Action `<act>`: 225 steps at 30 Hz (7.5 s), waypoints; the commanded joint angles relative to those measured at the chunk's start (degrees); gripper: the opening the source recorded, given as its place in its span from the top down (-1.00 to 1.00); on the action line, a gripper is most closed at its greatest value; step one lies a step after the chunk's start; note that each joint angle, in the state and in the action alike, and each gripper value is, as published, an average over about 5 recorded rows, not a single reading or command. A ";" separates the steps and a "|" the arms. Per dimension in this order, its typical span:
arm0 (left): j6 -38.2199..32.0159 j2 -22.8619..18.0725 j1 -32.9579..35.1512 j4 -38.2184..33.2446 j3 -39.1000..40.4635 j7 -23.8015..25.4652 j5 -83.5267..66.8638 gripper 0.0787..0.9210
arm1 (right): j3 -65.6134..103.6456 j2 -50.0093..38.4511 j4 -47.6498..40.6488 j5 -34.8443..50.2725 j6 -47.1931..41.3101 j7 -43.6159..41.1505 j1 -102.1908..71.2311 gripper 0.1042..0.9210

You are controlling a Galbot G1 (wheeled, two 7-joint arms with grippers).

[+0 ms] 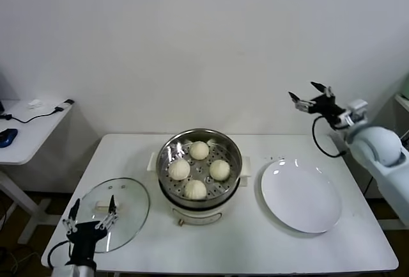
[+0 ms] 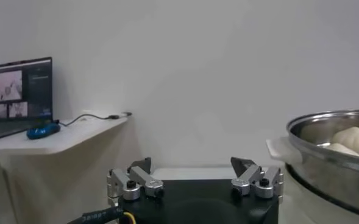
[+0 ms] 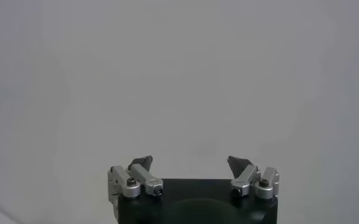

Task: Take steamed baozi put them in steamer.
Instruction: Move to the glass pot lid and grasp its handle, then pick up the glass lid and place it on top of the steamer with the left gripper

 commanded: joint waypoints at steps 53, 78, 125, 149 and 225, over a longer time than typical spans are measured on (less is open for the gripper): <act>-8.48 11.68 -15.04 36.88 -1.82 -14.80 75.00 -0.77 | 18.86 34.91 12.98 -28.27 15.09 5.47 -57.97 -0.76; -3.28 8.60 -19.64 42.31 0.00 -14.66 79.78 -0.75 | 18.97 36.43 13.18 -28.10 14.03 5.21 -57.75 -0.76; 26.63 28.88 -22.12 -1.70 6.44 14.20 61.81 0.88 | 21.55 32.03 18.84 -23.57 4.27 10.77 -54.66 -0.76; 40.40 3.49 -37.55 2.41 44.65 29.56 98.17 0.88 | 22.56 30.67 18.30 -29.27 3.18 10.33 -52.53 -0.76; 35.79 1.72 -34.00 10.98 43.14 19.23 97.53 0.23 | 26.35 35.26 17.84 -32.18 10.30 6.07 -54.94 -0.76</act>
